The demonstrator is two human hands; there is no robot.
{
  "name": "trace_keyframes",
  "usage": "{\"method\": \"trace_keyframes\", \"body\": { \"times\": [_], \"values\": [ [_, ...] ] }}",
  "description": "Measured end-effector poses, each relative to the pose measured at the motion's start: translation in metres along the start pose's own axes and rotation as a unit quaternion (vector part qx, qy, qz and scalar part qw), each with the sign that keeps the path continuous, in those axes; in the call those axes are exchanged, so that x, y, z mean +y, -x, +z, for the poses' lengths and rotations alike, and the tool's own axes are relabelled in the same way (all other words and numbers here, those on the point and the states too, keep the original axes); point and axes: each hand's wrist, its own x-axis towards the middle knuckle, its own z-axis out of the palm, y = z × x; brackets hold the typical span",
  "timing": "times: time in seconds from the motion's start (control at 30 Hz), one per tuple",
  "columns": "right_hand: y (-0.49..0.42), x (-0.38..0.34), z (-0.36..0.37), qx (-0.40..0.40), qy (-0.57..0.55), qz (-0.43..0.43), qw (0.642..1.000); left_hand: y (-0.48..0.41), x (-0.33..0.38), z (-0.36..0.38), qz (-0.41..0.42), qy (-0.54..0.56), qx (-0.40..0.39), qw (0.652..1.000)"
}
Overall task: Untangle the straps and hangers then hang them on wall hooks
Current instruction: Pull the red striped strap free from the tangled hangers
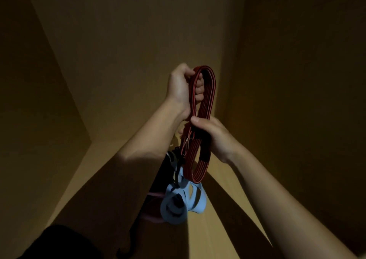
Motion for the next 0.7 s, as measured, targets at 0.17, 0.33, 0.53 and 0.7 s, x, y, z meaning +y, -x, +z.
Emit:
{"method": "trace_keyframes", "body": {
  "times": [0.17,0.33,0.53,0.7],
  "values": [
    [0.019,0.011,-0.012,0.047,0.048,-0.007,0.998,-0.005,-0.034,-0.003,-0.061,-0.015,-0.014,0.998],
    [0.041,0.025,-0.021,0.092,0.067,0.049,0.992,-0.003,-0.078,-0.003,-0.119,0.004,0.013,0.993],
    [0.050,0.047,-0.049,0.213,0.285,0.214,0.910,0.009,-0.123,-0.015,-0.189,-0.146,0.019,0.971],
    [0.057,0.082,-0.066,0.170,0.366,0.382,0.832,0.020,-0.174,-0.030,-0.203,-0.336,0.019,0.920]
  ]
}}
